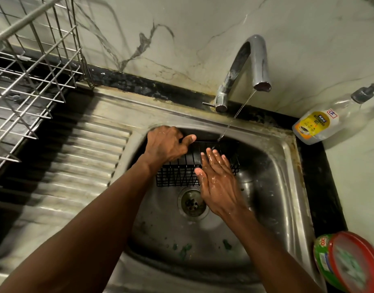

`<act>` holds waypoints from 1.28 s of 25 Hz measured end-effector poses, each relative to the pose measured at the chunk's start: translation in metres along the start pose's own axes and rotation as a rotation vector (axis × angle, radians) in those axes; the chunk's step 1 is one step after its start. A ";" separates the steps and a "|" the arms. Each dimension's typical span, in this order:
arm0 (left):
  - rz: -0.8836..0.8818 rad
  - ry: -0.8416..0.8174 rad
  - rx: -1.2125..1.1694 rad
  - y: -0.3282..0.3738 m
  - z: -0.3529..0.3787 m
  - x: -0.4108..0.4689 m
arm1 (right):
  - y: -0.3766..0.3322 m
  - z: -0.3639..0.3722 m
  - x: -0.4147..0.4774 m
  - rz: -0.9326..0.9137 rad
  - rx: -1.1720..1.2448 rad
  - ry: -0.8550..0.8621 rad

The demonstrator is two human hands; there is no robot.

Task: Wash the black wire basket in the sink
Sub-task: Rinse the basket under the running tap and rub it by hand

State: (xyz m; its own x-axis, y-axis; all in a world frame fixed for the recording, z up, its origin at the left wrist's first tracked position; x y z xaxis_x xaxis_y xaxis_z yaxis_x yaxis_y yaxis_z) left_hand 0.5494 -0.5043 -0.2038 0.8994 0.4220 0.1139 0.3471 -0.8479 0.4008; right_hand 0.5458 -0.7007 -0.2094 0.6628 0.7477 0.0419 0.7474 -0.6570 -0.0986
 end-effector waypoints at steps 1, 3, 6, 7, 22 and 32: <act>0.005 0.009 0.005 0.000 -0.001 0.000 | 0.001 -0.001 0.003 0.012 0.006 0.003; 0.023 0.034 0.006 0.004 -0.002 -0.004 | 0.007 -0.010 0.006 0.070 0.078 0.001; 0.043 0.058 -0.009 0.009 -0.002 -0.010 | 0.009 -0.014 0.010 0.100 0.092 -0.072; 0.033 0.054 -0.016 0.007 -0.001 -0.011 | 0.004 -0.012 0.014 0.078 0.048 -0.100; -0.099 0.046 -0.023 -0.006 -0.001 -0.031 | 0.014 -0.006 0.003 0.192 -0.002 -0.165; -0.226 0.084 0.004 -0.005 -0.007 -0.065 | 0.031 0.000 0.034 0.265 0.083 -0.205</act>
State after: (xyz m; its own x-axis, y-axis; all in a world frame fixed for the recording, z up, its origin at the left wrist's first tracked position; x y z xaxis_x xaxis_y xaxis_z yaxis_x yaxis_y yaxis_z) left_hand 0.4877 -0.5254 -0.2067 0.7734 0.6265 0.0967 0.5384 -0.7297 0.4215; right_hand 0.5914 -0.6952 -0.2108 0.8042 0.5611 -0.1960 0.5384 -0.8274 -0.1598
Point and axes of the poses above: each hand's wrist, its own x-axis towards the middle knuckle, its own z-axis out of the palm, y = z × x, the point moved 6 cm from there along x, towards the middle knuckle, and after that the axes turned 6 degrees about -x, right-handed, at the moved point
